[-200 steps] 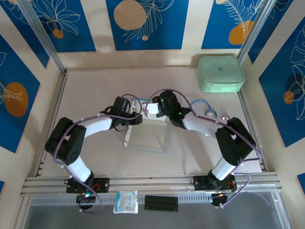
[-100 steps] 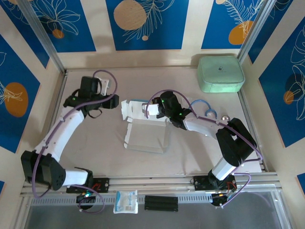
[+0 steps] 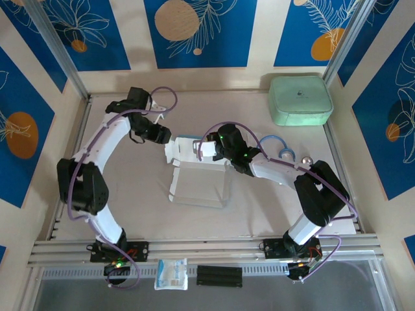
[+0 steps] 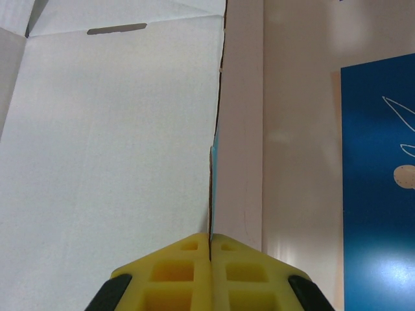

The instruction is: Fold the paper box

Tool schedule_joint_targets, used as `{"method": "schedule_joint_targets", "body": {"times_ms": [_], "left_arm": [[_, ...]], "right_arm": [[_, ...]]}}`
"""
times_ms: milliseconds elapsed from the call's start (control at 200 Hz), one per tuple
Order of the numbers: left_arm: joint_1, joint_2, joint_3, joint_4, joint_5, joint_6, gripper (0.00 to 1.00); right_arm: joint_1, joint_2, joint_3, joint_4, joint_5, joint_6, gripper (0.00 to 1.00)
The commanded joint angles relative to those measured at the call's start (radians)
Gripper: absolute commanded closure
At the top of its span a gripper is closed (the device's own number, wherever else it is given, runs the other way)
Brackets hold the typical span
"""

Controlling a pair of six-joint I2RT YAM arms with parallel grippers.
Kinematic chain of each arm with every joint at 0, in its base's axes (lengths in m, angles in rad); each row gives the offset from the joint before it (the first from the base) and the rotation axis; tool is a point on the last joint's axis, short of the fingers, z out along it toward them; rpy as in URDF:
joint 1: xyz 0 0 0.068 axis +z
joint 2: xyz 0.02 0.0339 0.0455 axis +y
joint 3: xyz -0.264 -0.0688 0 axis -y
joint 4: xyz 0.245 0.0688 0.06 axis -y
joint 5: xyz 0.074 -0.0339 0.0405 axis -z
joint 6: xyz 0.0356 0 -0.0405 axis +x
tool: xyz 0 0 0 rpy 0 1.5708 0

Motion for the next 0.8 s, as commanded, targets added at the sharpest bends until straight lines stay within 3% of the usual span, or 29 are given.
{"method": "schedule_joint_targets", "body": {"times_ms": [0, 235, 305, 475, 640, 795], "left_arm": [[0.007, 0.063, 0.052, -0.05, 0.064, 0.038, 0.42], [0.006, 0.128, 0.046, -0.029, 0.146, 0.019, 0.64], [0.006, 0.123, 0.033, -0.022, 0.144, 0.006, 0.76], [0.0, 0.07, 0.008, 0.049, 0.112, -0.136, 0.93], [-0.019, -0.005, -0.043, 0.159, 0.027, -0.325, 0.95], [-0.04, -0.043, -0.065, 0.218, -0.044, -0.377, 0.95]], "right_arm": [[0.01, -0.032, -0.004, -0.006, -0.015, -0.011, 0.99], [0.018, -0.014, 0.004, 0.013, 0.009, -0.013, 0.99], [0.021, -0.008, 0.006, 0.025, 0.016, -0.014, 0.99], [0.044, 0.024, 0.016, 0.106, 0.068, -0.019, 0.99], [0.066, 0.073, 0.033, 0.232, 0.148, -0.042, 0.98], [0.069, 0.117, 0.057, 0.343, 0.203, -0.075, 0.96]]}}
